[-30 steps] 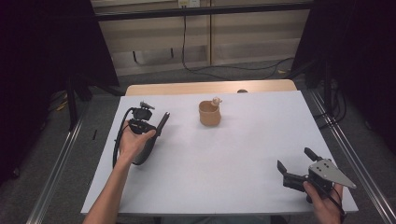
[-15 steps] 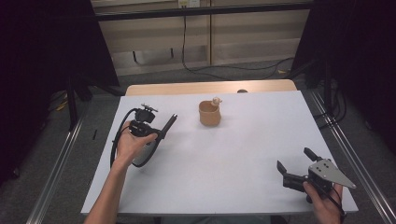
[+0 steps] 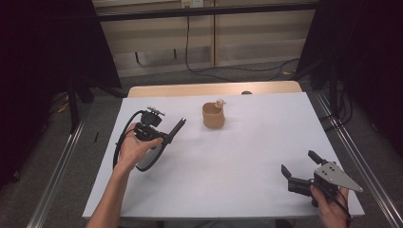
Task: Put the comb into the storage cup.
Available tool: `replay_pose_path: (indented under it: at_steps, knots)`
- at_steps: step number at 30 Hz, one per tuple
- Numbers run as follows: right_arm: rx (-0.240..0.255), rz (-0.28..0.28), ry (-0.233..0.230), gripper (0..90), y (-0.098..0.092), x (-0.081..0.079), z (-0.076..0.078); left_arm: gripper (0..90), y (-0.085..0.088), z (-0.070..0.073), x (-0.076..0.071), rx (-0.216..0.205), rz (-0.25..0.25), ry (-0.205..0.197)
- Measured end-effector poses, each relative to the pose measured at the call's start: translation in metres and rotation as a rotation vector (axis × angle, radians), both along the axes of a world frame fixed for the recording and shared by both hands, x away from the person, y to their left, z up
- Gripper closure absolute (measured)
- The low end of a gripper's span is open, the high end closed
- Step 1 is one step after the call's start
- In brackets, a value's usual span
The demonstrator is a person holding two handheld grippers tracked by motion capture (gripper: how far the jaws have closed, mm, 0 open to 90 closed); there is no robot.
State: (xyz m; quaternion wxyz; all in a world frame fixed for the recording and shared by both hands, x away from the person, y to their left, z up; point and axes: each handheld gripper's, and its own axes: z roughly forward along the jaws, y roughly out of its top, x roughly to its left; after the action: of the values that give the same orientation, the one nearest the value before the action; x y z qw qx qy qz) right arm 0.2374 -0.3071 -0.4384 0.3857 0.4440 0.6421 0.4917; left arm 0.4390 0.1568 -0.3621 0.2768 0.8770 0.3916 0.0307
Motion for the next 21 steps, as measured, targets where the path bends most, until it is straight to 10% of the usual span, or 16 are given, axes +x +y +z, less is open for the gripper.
replay_pose_path:
  at_steps: [21]
  knots:
    - [-0.003,0.04,-0.002,0.0,0.003,-0.001,0.0,72.9,-0.029,0.006,-0.022,0.009,-0.15,-0.016]
